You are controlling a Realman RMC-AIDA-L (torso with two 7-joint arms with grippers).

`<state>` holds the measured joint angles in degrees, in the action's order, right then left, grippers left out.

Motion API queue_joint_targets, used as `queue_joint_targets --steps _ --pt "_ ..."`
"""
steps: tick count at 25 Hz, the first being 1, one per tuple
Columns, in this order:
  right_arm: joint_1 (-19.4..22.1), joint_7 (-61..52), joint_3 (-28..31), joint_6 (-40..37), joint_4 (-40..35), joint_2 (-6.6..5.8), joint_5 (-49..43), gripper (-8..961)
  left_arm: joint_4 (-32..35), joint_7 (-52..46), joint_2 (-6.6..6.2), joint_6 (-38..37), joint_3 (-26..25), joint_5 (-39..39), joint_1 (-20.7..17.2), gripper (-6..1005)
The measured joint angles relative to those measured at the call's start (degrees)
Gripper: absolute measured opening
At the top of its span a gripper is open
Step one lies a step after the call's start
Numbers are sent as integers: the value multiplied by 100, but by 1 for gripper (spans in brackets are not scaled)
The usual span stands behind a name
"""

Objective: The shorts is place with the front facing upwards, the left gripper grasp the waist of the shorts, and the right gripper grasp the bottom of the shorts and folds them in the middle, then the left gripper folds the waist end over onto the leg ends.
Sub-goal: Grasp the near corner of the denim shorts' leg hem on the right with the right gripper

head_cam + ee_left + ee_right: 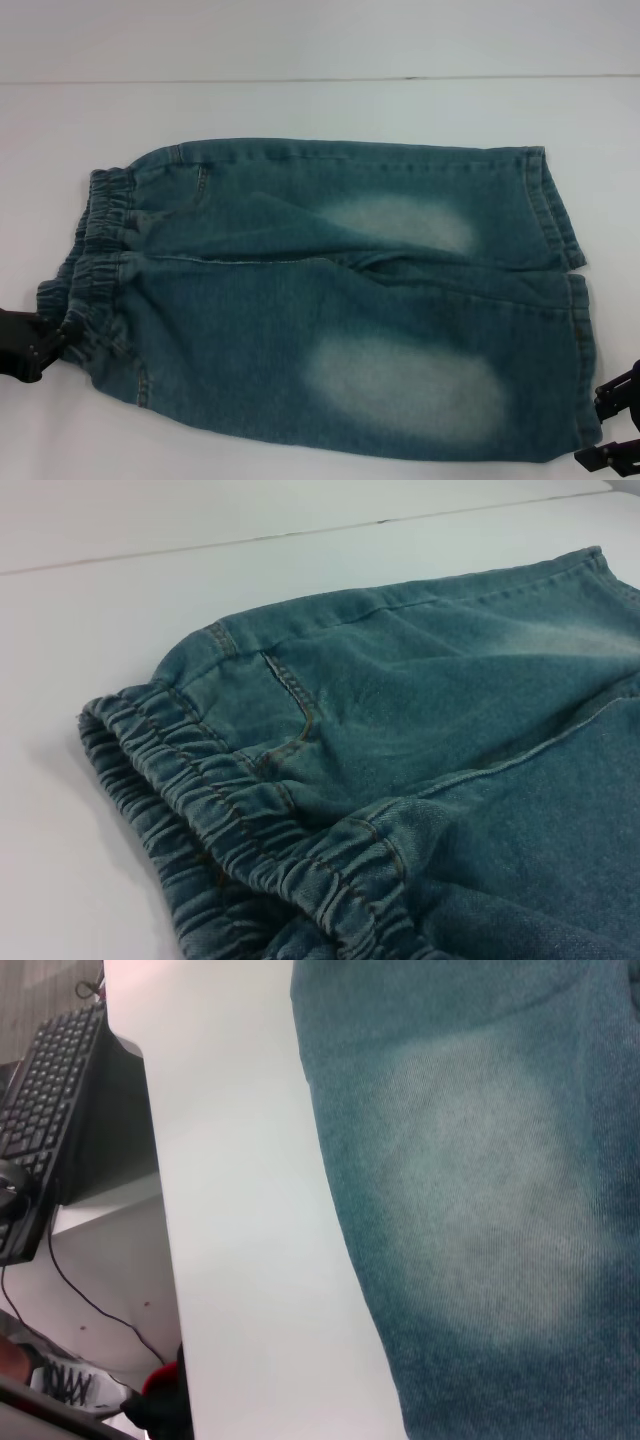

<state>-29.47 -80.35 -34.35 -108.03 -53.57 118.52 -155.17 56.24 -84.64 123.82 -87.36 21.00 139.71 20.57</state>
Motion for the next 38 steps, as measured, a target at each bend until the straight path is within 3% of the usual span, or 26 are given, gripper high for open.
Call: queue_joint_targets --steps 2,7,10,16,25,31,38 --pt "3 33 -33 29 11 11 -17 723 0 0 1 1 1 0 0 53" --pt "19 113 -46 -15 21 20 -22 484 1 0 2 9 0 -4 0 52" --pt "55 137 -38 -33 1 21 -9 241 1 -3 2 10 0 -7 0 53" --pt "144 147 51 23 -18 0 -4 35 -4 -14 2 9 -53 -18 -10 52" --pt "240 618 961 -164 -116 -208 267 36 94 -211 -88 -342 -596 -388 -33 52" --pt "405 845 1042 -532 -271 -214 345 35 225 -390 -186 -726 -867 -381 -236 52" --pt "594 915 995 -573 -315 -182 398 36 361 -458 -183 -1042 -890 -348 -417 53"
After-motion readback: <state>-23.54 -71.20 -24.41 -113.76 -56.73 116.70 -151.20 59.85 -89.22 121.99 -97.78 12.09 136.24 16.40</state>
